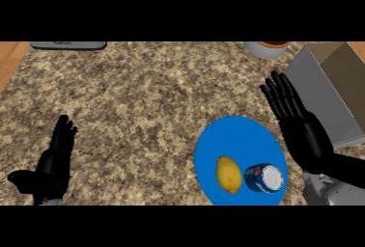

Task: Pick the can from the plate and place it in the cardboard box

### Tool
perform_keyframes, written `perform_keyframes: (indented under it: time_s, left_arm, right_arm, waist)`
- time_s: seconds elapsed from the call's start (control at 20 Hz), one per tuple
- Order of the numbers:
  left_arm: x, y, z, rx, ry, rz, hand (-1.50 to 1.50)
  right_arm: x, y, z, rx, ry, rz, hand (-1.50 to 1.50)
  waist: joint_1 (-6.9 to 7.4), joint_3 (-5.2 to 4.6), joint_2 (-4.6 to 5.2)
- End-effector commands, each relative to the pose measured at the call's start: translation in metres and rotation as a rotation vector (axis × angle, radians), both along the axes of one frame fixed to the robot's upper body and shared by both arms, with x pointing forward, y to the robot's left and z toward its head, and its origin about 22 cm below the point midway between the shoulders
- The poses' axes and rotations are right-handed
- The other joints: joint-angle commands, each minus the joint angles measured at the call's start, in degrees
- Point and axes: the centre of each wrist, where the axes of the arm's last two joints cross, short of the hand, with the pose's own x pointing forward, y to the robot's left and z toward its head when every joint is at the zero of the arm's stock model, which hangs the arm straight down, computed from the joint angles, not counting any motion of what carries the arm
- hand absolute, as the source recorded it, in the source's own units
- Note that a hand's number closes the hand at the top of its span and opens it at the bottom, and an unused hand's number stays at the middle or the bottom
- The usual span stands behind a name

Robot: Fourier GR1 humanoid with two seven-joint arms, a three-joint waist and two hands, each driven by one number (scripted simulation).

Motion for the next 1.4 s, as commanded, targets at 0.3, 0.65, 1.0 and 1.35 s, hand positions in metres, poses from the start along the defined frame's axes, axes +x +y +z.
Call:
perform_keyframes:
  time_s: [0.3,0.65,1.0,1.35]
  left_arm:
    - [0.025,0.019,0.045,0.297,-0.124,-0.263,0.00]
    - [0.037,0.011,0.072,0.336,-0.129,-0.428,0.00]
    - [0.054,0.004,0.083,0.321,-0.137,-0.471,0.00]
    - [0.060,-0.012,0.088,0.322,-0.154,-0.522,0.00]
  right_arm:
    - [-0.022,-0.123,0.041,-0.573,-0.019,-0.557,-1.50]
    - [-0.087,-0.128,0.059,-0.756,-0.117,-0.642,-1.50]
    - [-0.131,-0.104,0.081,-1.028,-0.051,-0.533,-1.50]
    - [-0.145,-0.065,0.104,-1.341,0.174,-0.384,-1.50]
  waist:
    - [-11.53,1.02,-1.92]
    - [-5.30,1.72,-1.20]
    - [-3.08,1.65,-0.70]
    - [-0.51,1.55,-0.23]
